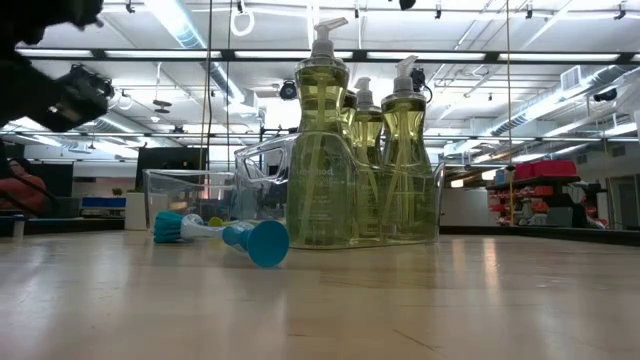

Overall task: Pick & Place Kitchen Sink Supplies
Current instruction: Put the blue sponge into the top transparent bin

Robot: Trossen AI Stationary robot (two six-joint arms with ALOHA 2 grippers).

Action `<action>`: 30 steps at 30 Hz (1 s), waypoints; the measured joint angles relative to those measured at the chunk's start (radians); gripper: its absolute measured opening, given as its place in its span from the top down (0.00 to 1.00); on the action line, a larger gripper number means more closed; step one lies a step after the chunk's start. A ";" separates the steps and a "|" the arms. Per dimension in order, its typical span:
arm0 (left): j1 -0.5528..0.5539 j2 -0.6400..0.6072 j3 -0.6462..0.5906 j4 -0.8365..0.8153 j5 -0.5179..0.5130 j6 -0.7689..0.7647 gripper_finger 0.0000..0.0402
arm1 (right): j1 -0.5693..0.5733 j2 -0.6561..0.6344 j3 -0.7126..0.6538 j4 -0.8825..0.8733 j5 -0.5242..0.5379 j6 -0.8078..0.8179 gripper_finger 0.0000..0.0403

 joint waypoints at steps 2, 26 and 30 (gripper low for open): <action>-0.008 0.000 -0.021 0.013 -0.002 0.000 0.47 | 0.000 0.000 0.000 -0.019 0.000 0.000 0.43; -0.047 0.098 -0.156 0.265 0.029 0.012 0.47 | 0.000 0.000 0.000 -0.039 0.000 0.001 0.43; -0.063 0.144 -0.153 0.288 0.027 -0.002 0.47 | 0.000 0.000 0.000 -0.040 0.000 0.001 0.43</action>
